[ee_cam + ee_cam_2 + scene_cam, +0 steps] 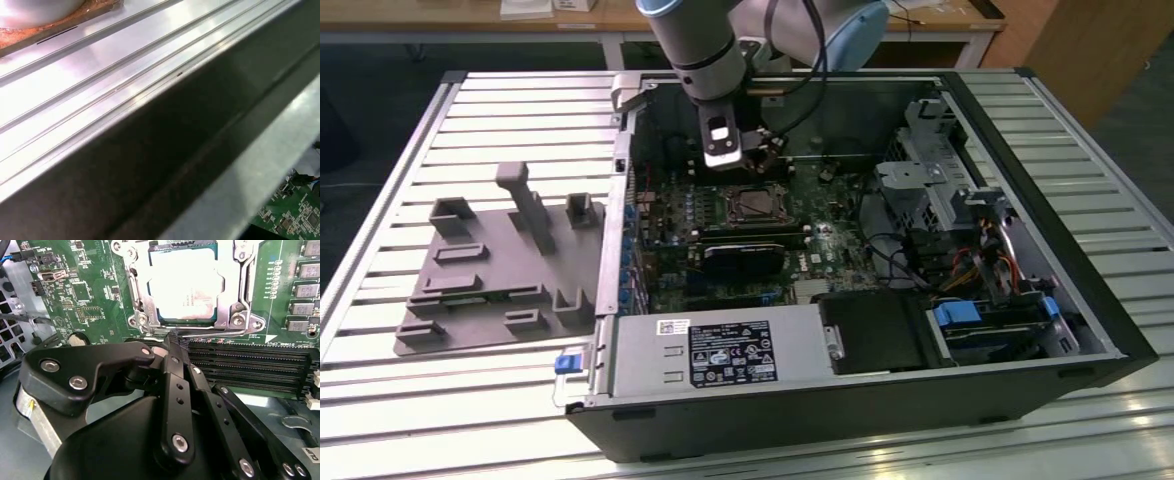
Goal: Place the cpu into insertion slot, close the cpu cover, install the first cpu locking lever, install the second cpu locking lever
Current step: 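Install the first cpu locking lever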
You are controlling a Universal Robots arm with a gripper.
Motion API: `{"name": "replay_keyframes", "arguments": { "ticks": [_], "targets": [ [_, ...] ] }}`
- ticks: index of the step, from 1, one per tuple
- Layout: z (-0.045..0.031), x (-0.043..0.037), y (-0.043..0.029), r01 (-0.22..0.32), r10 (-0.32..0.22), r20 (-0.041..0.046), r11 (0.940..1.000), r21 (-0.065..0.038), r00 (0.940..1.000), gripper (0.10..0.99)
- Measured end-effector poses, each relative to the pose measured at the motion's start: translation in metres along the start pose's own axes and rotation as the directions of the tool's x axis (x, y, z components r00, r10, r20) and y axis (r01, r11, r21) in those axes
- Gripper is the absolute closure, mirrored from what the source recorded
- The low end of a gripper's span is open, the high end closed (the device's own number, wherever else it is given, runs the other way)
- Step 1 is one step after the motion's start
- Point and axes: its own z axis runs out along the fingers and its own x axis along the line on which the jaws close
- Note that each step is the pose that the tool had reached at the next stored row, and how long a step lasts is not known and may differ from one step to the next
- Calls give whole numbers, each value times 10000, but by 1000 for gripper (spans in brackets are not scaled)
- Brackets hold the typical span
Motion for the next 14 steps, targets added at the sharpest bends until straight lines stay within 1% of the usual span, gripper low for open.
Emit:
{"name": "replay_keyframes", "arguments": {
  "ticks": [6,11,14],
  "targets": [
    [7,1,-4,0,0,2,10000,3,10000,984],
    [6,-13,-20,3,-3,1,10000,0,10000,984],
    [6,-16,-24,76,-76,-18,10000,-16,10000,984]
  ]
}}
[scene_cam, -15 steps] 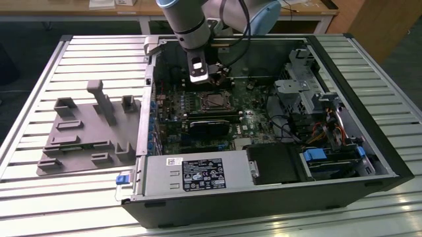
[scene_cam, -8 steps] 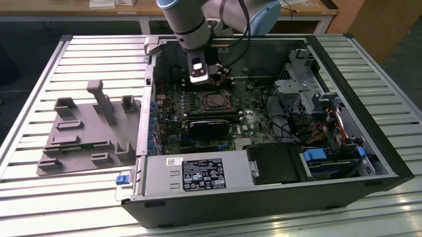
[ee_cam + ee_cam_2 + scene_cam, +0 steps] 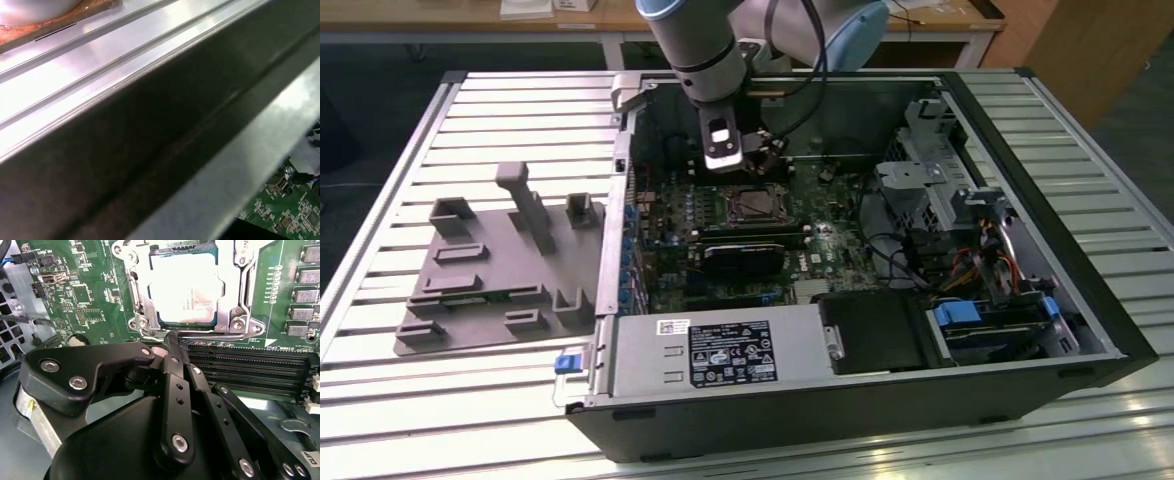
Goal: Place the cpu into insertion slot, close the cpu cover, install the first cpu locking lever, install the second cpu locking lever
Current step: 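Install the first cpu locking lever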
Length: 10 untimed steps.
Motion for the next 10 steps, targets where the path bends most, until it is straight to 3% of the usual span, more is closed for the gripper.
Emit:
{"name": "replay_keyframes", "arguments": {
  "ticks": [4,10],
  "targets": [
    [4,-4,-2,308,-309,-84,9995,-89,9995,984],
    [9,-36,-21,438,-440,-119,9990,-128,9990,984]
  ]
}}
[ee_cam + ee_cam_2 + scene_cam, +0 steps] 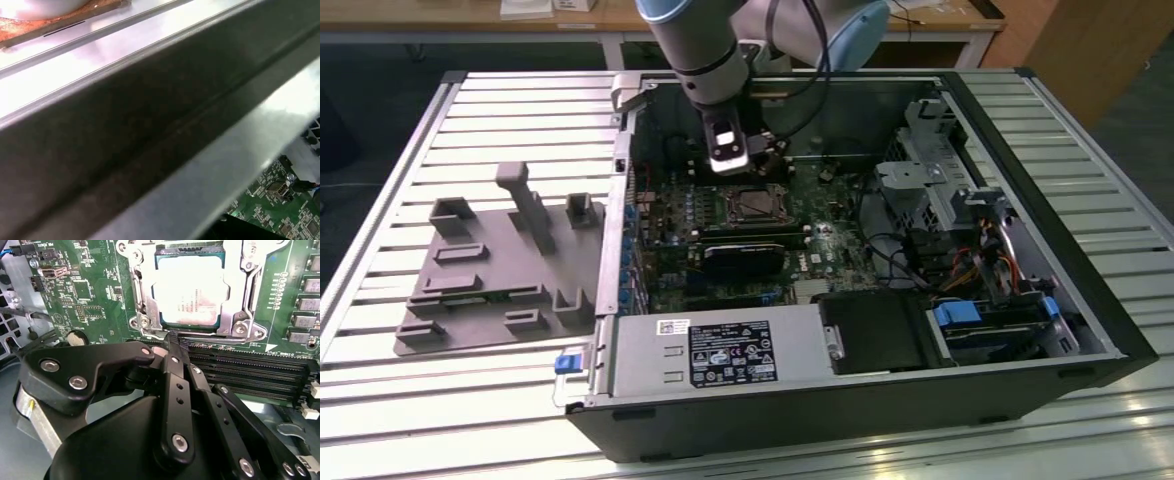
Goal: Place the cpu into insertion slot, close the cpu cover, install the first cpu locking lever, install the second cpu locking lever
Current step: 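Install the first cpu locking lever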
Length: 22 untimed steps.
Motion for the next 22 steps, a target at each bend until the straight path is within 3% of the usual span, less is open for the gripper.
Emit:
{"name": "replay_keyframes", "arguments": {
  "ticks": [18,22],
  "targets": [
    [22,-73,0,201,-202,-76,9998,-85,9998,984],
    [22,-74,-1,192,-196,-171,9996,-224,9997,984]
  ]
}}
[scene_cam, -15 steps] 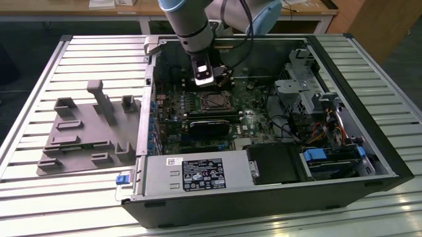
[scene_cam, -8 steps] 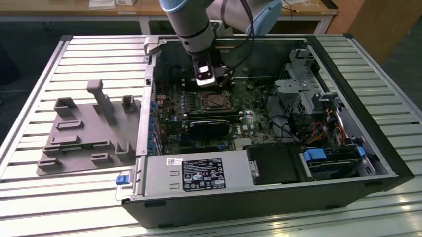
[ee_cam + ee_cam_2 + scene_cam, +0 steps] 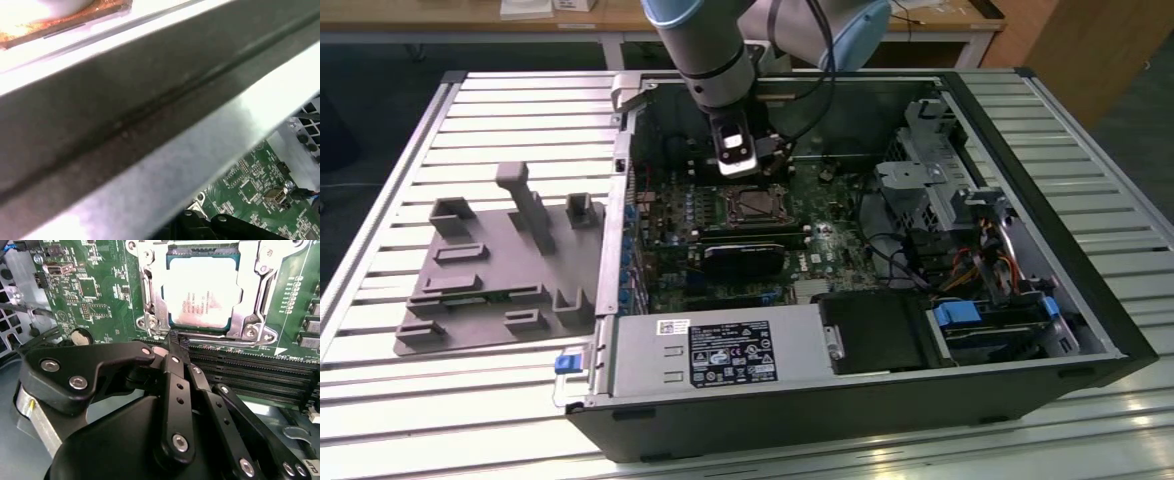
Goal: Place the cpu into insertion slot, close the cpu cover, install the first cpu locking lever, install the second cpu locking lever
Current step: 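Install the first cpu locking lever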
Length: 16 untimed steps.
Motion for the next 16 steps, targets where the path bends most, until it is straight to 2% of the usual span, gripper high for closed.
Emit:
{"name": "replay_keyframes", "arguments": {
  "ticks": [5,13,16],
  "targets": [
    [-9,-2,3,2,-2,-20,10000,-31,10000,984],
    [-108,-29,32,3,-3,-20,10000,-28,10000,984],
    [-112,-30,34,3,-3,-20,10000,-31,10000,984]
  ]
}}
